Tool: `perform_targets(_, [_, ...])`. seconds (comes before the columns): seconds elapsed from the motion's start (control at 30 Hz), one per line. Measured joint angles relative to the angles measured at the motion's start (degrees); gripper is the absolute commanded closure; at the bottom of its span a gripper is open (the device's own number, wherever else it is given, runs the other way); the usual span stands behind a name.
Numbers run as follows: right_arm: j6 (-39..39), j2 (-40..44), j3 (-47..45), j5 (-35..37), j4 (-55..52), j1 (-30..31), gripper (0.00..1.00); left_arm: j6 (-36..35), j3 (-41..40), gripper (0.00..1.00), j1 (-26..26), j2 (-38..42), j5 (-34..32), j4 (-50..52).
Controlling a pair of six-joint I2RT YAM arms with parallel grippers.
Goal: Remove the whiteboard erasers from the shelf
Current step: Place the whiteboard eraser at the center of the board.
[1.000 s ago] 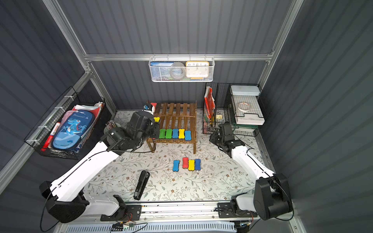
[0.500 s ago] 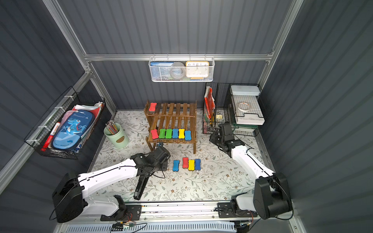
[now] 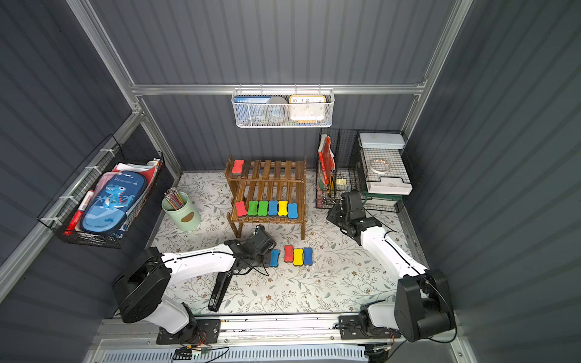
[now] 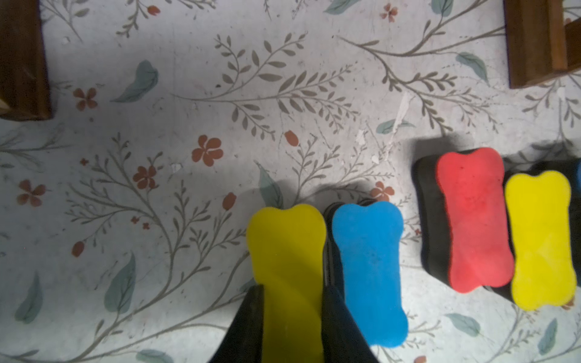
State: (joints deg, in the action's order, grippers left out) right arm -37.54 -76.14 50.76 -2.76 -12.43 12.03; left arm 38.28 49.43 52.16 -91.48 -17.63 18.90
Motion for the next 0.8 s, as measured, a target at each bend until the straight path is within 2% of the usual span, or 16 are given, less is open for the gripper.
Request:
perform_targets(0.17, [-0.04, 0.04, 0.00, 0.00, 0.00, -0.28, 0.60, -0.33, 1.44, 0.65, -0.02, -2.64, -0.17, -1.92])
perform_targets(0.53, [-0.17, 0.26, -0.57, -0.02, 0.00, -0.59, 0.60, -0.55, 2.58, 0.40, -0.02, -3.98, -1.97, 2.43])
perform_targets(0.7, [-0.17, 0.26, -0.57, -0.02, 0.02, -0.59, 0.60, -0.63, 3.34, 0.35, -0.02, -0.50, -2.75, 6.84])
perform_targets(0.8, [-0.17, 0.26, -0.57, -0.02, 0.02, -0.59, 0.60, -0.87, 6.82, 0.31, -0.02, 4.04, -2.97, 10.84])
